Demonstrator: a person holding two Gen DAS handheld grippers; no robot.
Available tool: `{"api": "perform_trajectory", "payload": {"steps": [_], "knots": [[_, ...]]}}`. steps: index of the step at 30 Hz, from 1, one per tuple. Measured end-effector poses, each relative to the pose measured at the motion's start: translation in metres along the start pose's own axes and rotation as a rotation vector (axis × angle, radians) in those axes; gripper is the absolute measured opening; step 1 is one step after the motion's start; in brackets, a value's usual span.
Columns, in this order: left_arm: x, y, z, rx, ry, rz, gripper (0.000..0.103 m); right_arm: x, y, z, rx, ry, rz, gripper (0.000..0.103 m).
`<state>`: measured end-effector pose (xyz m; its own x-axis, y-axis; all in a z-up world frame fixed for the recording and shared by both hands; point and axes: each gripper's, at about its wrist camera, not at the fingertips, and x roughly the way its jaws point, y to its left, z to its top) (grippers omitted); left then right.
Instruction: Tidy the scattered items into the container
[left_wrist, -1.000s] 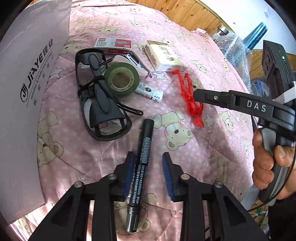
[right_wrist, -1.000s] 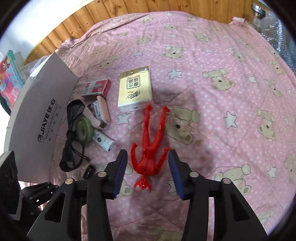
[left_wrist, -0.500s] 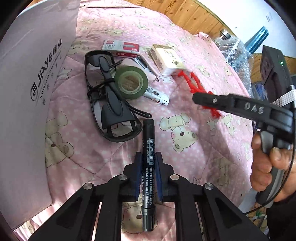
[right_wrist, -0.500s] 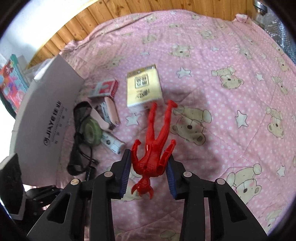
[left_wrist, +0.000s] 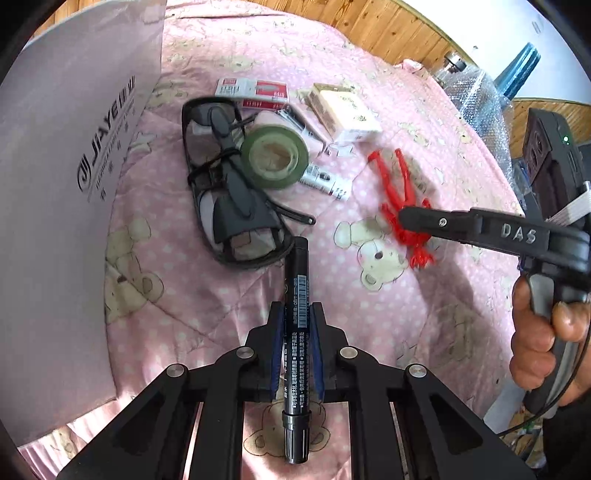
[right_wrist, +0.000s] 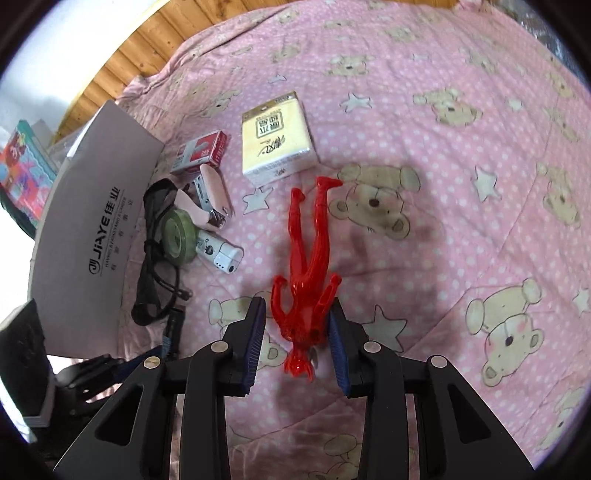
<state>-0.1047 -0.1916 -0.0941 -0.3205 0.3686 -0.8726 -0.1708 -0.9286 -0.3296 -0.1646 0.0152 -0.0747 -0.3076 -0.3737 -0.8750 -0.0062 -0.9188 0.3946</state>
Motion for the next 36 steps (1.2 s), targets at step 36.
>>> {"api": "perform_trajectory", "payload": {"steps": [36], "knots": [[-0.053, -0.013, 0.022, -0.016, -0.117, 0.033, 0.014, -0.027, 0.064, -0.009, -0.162, -0.075, 0.067, 0.017]]}}
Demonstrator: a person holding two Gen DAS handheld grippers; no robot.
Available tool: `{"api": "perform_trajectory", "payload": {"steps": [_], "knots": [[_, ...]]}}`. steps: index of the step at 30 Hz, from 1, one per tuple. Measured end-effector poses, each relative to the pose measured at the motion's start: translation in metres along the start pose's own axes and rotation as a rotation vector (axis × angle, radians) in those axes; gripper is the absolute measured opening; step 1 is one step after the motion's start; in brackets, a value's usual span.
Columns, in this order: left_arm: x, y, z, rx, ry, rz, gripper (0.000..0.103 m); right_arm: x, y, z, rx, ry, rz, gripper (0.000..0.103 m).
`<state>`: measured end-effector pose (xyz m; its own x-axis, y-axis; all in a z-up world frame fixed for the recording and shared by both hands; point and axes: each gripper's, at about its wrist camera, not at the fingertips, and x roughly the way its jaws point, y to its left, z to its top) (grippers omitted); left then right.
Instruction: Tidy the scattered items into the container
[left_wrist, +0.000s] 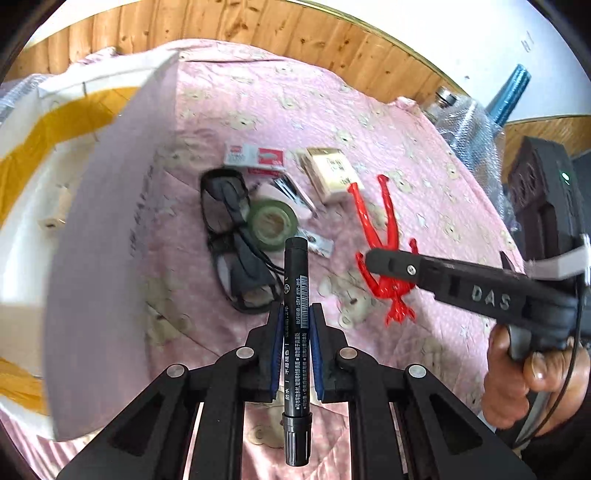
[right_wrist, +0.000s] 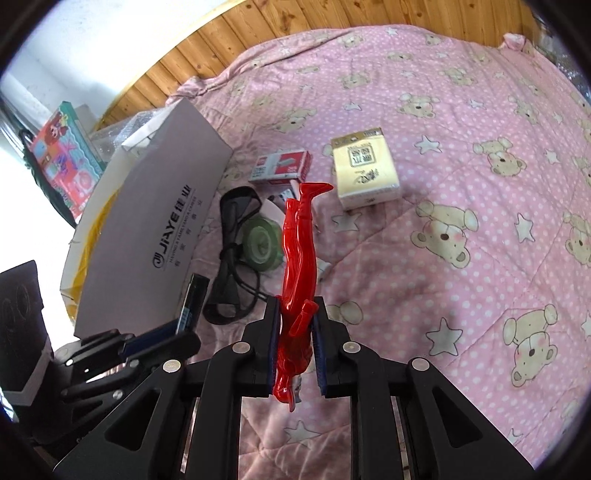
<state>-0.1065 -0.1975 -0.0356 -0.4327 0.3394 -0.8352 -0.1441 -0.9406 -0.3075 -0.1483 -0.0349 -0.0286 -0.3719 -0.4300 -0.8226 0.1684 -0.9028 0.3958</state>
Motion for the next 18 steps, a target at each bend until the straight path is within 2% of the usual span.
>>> {"api": "perform_trajectory", "payload": {"steps": [5, 18], "knots": [[-0.016, -0.001, 0.010, -0.016, -0.011, 0.037, 0.014, -0.012, 0.014, 0.000, -0.028, -0.021, 0.010, 0.017], [-0.050, -0.007, 0.031, 0.001, -0.087, 0.051, 0.014, -0.043, 0.041, 0.005, -0.064, -0.078, 0.037, 0.017]]}}
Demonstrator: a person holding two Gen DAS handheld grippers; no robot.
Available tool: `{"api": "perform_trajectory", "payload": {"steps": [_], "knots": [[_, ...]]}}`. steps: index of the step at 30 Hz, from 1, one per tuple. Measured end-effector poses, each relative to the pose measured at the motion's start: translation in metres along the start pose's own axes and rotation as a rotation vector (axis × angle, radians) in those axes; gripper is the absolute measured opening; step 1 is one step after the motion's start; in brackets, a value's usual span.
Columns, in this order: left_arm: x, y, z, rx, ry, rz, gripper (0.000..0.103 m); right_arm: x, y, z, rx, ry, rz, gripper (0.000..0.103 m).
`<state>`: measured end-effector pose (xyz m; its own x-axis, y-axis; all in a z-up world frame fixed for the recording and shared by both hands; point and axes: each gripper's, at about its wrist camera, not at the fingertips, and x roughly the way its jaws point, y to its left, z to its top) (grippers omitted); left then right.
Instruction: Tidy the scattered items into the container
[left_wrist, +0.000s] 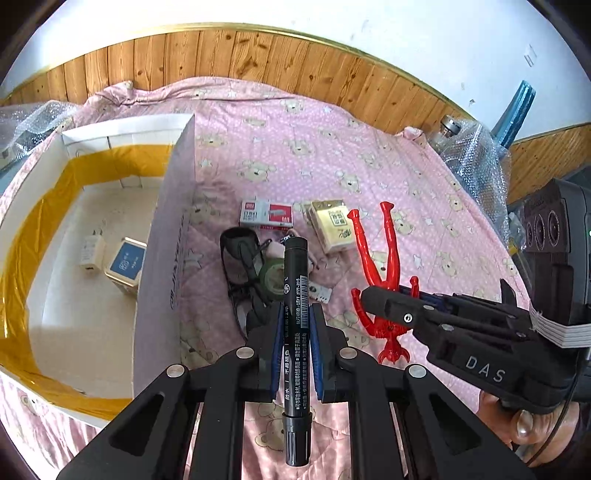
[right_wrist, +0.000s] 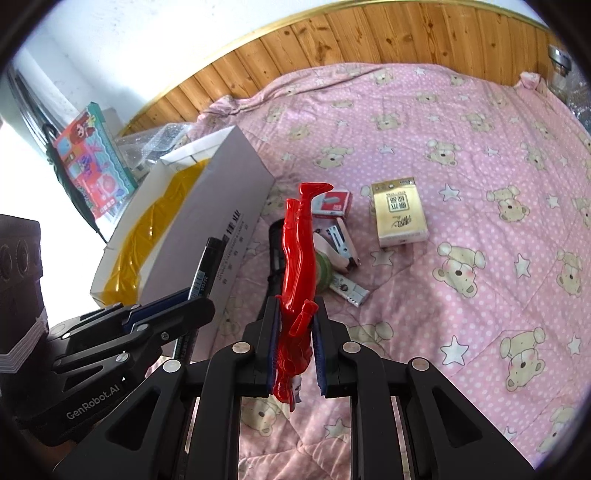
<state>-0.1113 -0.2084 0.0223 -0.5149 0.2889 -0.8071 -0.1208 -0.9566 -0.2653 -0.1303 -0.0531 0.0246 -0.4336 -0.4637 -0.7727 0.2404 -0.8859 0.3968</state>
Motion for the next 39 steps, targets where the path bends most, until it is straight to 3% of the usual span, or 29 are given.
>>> {"api": "perform_trajectory", "payload": {"steps": [20, 39], "knots": [[-0.035, 0.001, 0.014, -0.004, -0.071, 0.024, 0.014, -0.012, 0.030, 0.010, -0.038, -0.023, 0.046, 0.017], [-0.072, 0.029, 0.027, -0.042, -0.150, 0.028, 0.014, -0.012, 0.072, 0.032, -0.097, -0.040, 0.066, 0.017]]}}
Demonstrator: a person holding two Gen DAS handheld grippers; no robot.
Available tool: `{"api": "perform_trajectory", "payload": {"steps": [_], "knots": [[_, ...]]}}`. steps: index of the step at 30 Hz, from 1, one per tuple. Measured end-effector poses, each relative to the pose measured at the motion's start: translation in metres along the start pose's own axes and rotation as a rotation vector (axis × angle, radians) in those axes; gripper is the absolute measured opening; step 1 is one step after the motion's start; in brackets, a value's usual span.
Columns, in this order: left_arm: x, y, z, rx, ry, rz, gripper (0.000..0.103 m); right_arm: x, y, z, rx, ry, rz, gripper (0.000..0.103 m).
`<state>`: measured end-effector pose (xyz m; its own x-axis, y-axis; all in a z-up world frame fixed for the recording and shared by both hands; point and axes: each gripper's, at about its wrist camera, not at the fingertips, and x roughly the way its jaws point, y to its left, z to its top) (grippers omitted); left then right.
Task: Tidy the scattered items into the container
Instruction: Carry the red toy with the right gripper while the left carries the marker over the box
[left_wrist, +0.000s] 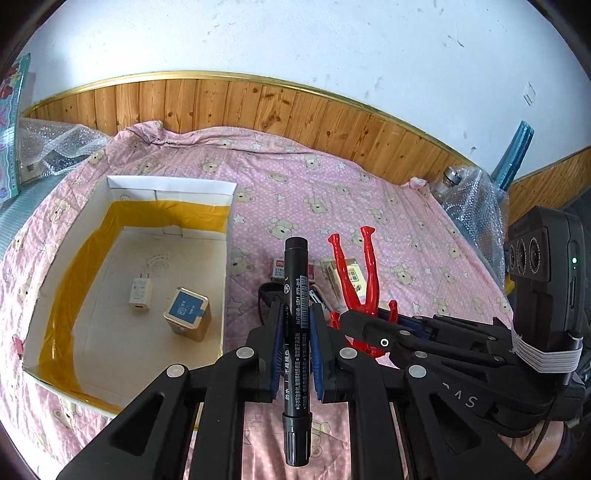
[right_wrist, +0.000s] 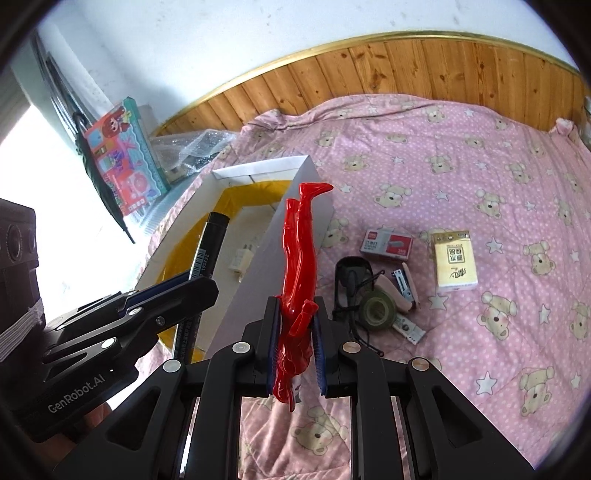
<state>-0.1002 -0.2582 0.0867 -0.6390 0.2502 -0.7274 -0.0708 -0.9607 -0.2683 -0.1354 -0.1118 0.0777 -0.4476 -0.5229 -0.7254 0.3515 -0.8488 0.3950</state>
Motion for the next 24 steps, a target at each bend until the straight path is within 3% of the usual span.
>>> {"api": "perform_trajectory", "payload": {"steps": [24], "knots": [[-0.041, 0.082, 0.017, -0.106, -0.081, 0.057, 0.014, 0.024, 0.076, 0.035, -0.124, 0.003, 0.037, 0.017]]}}
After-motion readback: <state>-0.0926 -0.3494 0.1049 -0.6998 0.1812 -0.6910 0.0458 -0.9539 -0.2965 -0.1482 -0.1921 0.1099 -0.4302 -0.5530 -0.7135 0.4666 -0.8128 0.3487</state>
